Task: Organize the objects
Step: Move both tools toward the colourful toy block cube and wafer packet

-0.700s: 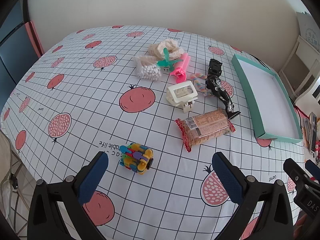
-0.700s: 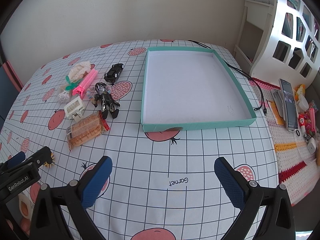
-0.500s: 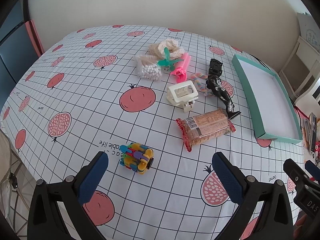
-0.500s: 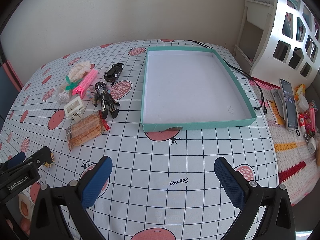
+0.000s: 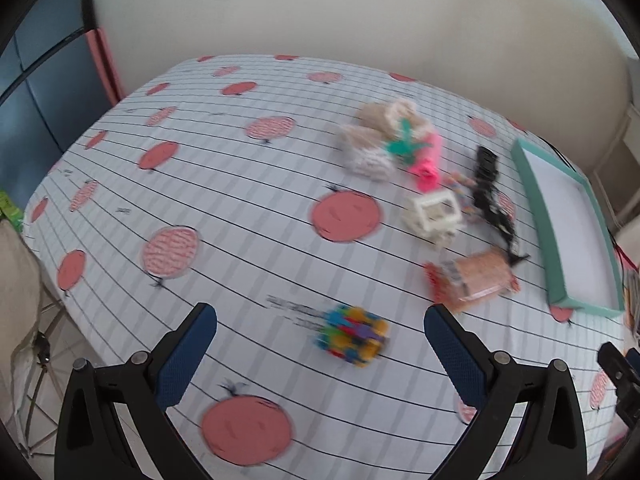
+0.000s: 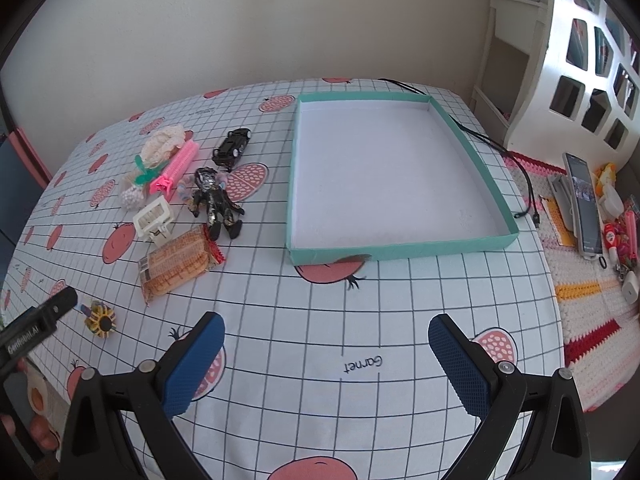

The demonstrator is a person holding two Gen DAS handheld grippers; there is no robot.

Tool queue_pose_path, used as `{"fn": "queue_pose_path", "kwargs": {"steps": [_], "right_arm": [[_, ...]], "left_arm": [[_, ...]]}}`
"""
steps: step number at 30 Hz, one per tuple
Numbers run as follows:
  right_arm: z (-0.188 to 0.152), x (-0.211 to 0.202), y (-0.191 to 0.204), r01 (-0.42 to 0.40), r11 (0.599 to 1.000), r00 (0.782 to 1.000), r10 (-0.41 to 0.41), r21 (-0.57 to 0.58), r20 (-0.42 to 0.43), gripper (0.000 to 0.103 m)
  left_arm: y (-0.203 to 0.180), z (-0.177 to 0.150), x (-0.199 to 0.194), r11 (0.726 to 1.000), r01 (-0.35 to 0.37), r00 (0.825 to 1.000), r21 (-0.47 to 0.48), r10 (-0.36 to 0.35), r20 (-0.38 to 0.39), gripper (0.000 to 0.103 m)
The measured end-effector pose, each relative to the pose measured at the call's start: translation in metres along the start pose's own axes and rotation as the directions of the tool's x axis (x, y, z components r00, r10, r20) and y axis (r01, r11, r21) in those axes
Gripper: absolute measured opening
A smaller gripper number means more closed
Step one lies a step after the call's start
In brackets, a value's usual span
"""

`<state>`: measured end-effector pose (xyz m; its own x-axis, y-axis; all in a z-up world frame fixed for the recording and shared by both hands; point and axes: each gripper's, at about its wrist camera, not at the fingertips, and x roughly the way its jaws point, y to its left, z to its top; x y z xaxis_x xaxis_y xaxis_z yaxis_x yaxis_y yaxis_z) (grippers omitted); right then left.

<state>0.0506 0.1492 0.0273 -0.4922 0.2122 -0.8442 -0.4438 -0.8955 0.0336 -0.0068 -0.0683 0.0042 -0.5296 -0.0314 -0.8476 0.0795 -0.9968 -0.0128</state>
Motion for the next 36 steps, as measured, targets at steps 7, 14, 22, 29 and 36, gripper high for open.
{"fn": "queue_pose_path", "kwargs": {"steps": [7,14,22,29,36], "right_arm": [[0.019,0.000,0.023,-0.057,0.996,0.998,0.059,-0.073,0.020,0.103],[0.038,0.019,0.063,-0.092,0.983,0.995,0.095,-0.158,0.011,0.103],[0.040,0.054,0.100,-0.155,0.963,0.987,0.144,-0.219,-0.065,0.103],[0.035,0.080,0.118,-0.202,0.947,0.977,0.175,-0.251,-0.124,0.103],[0.033,0.099,0.123,-0.216,0.940,0.971,0.177,-0.265,-0.163,0.103]], "left_arm": [[0.052,0.029,-0.006,1.000,-0.017,0.998,-0.026,0.019,0.062,0.103],[0.089,0.057,-0.001,0.998,-0.064,0.994,-0.030,0.066,0.083,0.103],[0.075,0.040,0.022,1.000,0.026,0.999,-0.001,-0.026,0.025,0.103],[0.028,0.005,0.030,0.984,0.110,0.994,0.139,-0.109,-0.019,0.103],[0.011,-0.009,0.045,0.968,0.146,0.989,0.202,-0.138,-0.051,0.103]]}}
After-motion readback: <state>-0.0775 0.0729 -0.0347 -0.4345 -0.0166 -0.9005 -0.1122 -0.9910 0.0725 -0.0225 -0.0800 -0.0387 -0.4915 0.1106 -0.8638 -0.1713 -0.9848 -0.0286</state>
